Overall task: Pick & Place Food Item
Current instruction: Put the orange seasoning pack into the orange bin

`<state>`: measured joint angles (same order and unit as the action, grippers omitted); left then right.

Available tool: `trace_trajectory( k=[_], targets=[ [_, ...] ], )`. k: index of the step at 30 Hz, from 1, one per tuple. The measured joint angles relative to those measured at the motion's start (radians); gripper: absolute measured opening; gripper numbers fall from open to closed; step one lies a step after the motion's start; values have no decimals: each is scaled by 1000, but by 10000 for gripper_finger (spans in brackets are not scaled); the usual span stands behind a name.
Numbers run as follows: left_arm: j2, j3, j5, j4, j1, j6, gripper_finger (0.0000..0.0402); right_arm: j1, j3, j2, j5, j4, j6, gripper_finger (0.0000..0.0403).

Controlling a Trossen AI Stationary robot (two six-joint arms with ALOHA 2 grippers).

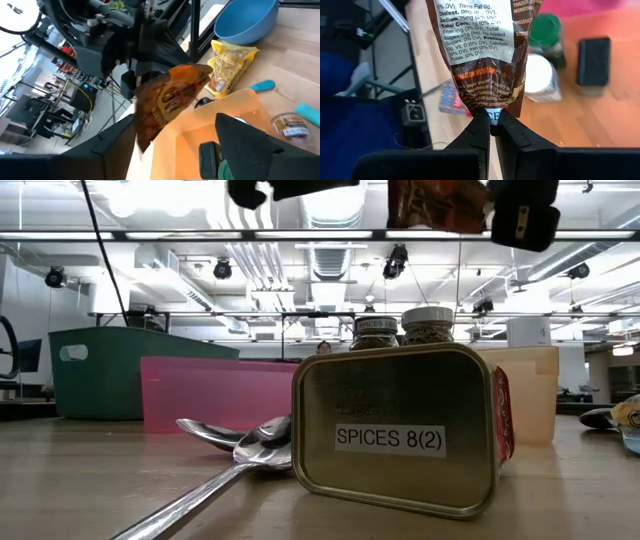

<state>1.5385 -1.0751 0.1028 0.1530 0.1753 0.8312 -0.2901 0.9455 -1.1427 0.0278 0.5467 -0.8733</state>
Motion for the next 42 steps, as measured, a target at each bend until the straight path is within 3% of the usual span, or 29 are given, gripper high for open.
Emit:
trace_trajectory(
  k=[8, 14, 24, 29, 38, 42],
  targets=[
    [32, -25, -4, 21, -1, 7, 289, 0, -1, -6, 11, -17, 25, 9],
    [32, -31, -29, 35, -20, -9, 290, 0, -1, -56, 99, -135, 81, 9],
    [31, -33, -177, -40, -25, -43, 283, 0, -2, -117, 131, -250, 126, 9],
    [31, -33, -183, -44, -26, -78, 238, 0, -1, -112, 139, -300, 180, 9],
    [31, -33, -214, -18, -27, -124, 101, 0, -2, -132, 140, -355, 230, 9],
    [30, -34, -254, 5, -28, -195, 69, 0, -2, -131, 144, -382, 254, 9]
  ],
)
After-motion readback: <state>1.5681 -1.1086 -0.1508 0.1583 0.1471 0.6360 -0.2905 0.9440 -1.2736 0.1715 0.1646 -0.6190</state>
